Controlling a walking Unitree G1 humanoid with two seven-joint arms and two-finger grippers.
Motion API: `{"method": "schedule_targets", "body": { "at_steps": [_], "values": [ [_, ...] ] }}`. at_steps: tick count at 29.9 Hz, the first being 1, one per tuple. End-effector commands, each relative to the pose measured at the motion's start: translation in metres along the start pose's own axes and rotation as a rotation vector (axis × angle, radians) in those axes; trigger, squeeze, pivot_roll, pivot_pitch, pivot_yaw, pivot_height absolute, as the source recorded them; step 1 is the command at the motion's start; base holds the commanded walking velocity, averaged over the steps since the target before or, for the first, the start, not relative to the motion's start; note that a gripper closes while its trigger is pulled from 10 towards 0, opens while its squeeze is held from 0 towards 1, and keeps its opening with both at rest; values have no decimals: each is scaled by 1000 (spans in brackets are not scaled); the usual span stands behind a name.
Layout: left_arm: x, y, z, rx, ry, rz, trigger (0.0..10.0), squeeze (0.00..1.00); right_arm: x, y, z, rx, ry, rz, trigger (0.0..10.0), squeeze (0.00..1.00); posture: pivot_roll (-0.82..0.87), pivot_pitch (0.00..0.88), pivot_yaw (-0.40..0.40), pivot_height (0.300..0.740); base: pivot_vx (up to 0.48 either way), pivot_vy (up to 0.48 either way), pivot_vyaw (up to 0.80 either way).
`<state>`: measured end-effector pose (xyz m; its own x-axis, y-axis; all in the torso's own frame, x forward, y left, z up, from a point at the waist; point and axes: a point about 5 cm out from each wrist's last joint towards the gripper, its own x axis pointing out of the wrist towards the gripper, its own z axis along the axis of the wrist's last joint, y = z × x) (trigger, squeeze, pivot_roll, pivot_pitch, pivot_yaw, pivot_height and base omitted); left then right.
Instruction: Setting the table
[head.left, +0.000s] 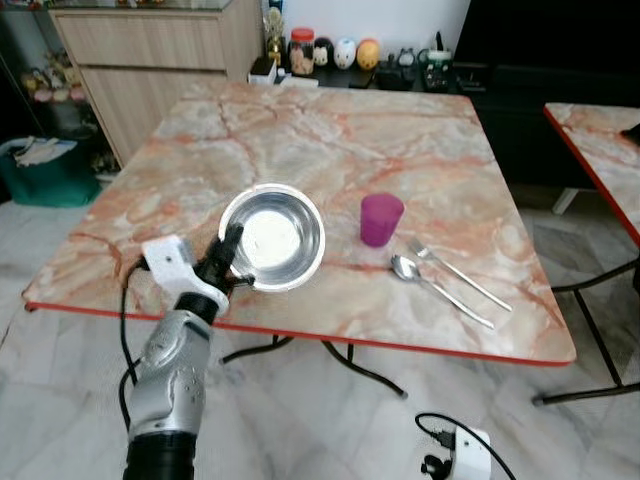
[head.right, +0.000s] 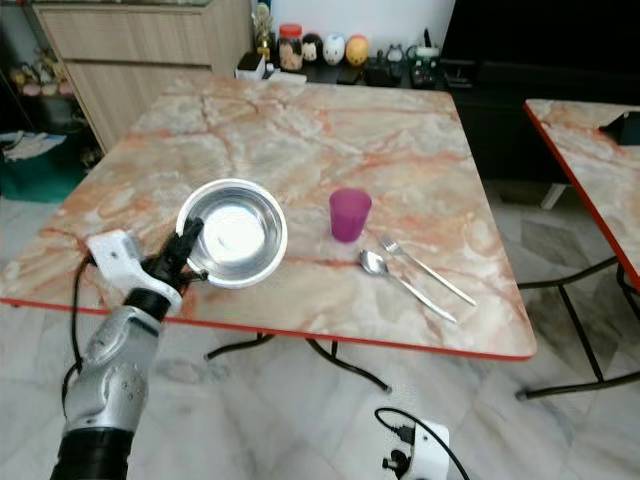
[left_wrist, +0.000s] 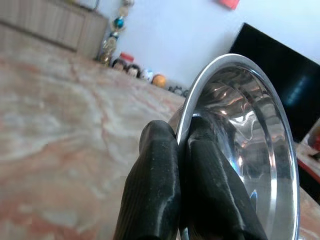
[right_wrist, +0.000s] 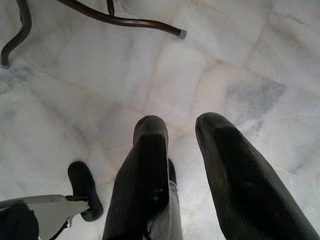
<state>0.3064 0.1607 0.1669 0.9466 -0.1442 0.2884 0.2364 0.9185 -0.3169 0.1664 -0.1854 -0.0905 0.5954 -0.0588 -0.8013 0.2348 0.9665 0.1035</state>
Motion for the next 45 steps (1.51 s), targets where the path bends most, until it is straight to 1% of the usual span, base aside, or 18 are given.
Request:
{"method": "schedule_targets", "body": {
  "at_steps": [1, 4, 7, 9, 11, 15, 19, 45],
  "values": [
    [0, -10, 4, 31, -15, -36, 10000, 0, -1, -3, -2, -7, 6, -5, 10000, 0, 78, 0, -59, 740, 0, 0, 0],
    [-4, -13, 2, 35, -2, -47, 10000, 0, -1, -3, -2, -5, 3, -5, 10000, 0, 79, 0, -59, 740, 0, 0, 0],
    [-9, -10, -1, 57, 11, -16, 10000, 0, -1, -3, -2, -3, 1, -3, 10000, 0, 78, 0, -59, 740, 0, 0, 0],
    [-8, -7, -1, 73, 12, 11, 10000, 0, -1, -3, -1, -4, -2, -3, 10000, 0, 79, 0, -64, 740, 0, 0, 0],
    [-7, -8, -1, 76, 12, 13, 10000, 0, -1, -3, 0, -5, -2, -3, 10000, 0, 77, 0, -65, 740, 0, 0, 0],
    [0, -14, 3, 93, -13, 3, 10000, 0, 0, -3, 1, -6, -3, -5, 10000, 0, 72, 0, -64, 740, 0, 0, 0],
    [4, -17, 4, 85, -23, 7, 10000, 0, 0, -3, 1, -7, -3, -5, 10000, 0, 73, 0, -64, 740, 0, -445, 0],
    [10, -16, 6, 88, -23, 9, 10000, 0, 0, 0, 1, -1, -2, 6, 10000, 0, 68, 3, -52, 740, 0, -472, 0]
  ]
}}
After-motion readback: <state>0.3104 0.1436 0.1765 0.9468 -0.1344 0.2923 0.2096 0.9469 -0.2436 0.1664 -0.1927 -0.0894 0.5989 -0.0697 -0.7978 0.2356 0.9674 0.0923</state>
